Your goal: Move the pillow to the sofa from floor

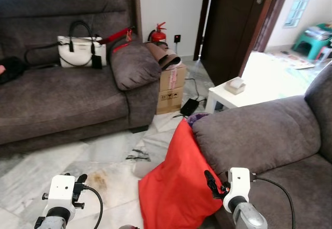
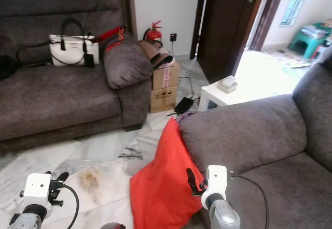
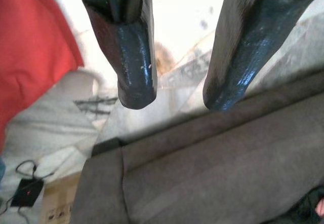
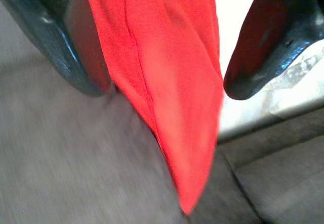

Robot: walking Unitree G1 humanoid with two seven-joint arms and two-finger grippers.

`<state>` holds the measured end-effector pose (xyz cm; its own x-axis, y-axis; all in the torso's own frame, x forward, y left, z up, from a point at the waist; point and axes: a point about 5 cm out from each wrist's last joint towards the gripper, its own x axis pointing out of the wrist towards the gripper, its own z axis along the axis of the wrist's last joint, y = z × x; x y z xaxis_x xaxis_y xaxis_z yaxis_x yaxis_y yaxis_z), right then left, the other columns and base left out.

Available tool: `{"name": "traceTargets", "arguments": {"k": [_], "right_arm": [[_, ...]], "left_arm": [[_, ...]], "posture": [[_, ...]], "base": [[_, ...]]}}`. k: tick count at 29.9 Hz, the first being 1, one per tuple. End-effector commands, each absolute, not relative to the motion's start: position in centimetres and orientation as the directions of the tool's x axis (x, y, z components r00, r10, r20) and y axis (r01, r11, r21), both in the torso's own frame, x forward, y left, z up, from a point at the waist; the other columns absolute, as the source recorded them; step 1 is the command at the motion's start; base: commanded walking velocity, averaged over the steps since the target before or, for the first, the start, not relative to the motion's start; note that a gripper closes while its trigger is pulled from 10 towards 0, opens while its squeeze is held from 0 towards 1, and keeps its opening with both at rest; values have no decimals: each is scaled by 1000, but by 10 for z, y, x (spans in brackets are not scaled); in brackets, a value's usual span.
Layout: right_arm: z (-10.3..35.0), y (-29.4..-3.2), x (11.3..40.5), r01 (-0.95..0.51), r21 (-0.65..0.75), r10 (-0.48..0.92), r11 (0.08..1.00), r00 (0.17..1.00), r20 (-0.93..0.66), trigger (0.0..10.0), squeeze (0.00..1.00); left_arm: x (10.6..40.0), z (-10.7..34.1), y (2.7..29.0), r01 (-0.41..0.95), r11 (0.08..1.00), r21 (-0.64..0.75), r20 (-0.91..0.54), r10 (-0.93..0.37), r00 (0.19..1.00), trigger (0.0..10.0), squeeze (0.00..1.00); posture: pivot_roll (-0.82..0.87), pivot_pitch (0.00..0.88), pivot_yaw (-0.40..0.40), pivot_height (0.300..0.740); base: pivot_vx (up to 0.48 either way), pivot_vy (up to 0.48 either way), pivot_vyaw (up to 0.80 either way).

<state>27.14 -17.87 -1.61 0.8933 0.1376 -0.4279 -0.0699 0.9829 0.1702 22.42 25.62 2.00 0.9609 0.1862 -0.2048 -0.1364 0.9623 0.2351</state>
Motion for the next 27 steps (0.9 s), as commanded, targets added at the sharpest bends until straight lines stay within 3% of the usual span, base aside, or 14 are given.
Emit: {"name": "traceTargets", "arguments": {"k": [1,7,23,24,25,27], "right_arm": [[-16,-180,273,-39,201,125,979,892,-434,10000,1000],[-19,-178,273,-29,170,108,985,873,-476,10000,1000],[-11,-180,284,-21,135,83,991,874,-478,10000,1000],[-10,-178,286,-25,132,86,991,875,-476,10000,635],[-9,-175,287,-28,129,87,991,874,-478,10000,0],[-8,-174,288,-30,126,87,992,874,-479,10000,0]], "left_arm": [[222,13,259,-150,961,233,-239,206,949,10000,0],[222,1,263,-166,955,247,-297,238,925,10000,0],[205,14,263,-206,944,258,-206,262,943,10000,0],[205,19,264,-217,944,250,-190,267,945,10000,0],[205,24,263,-221,944,246,-170,267,949,10000,0],[205,29,262,-221,944,244,-155,263,952,10000,0]], "posture": [[127,0,-19,621],[124,0,-18,621],[205,100,-41,621],[215,109,-41,621],[233,130,-34,621],[244,141,-30,621]], "base": [[0,0,0],[0,0,0],[0,0,0],[0,0,0],[0,0,0],[0,0,0]]}}
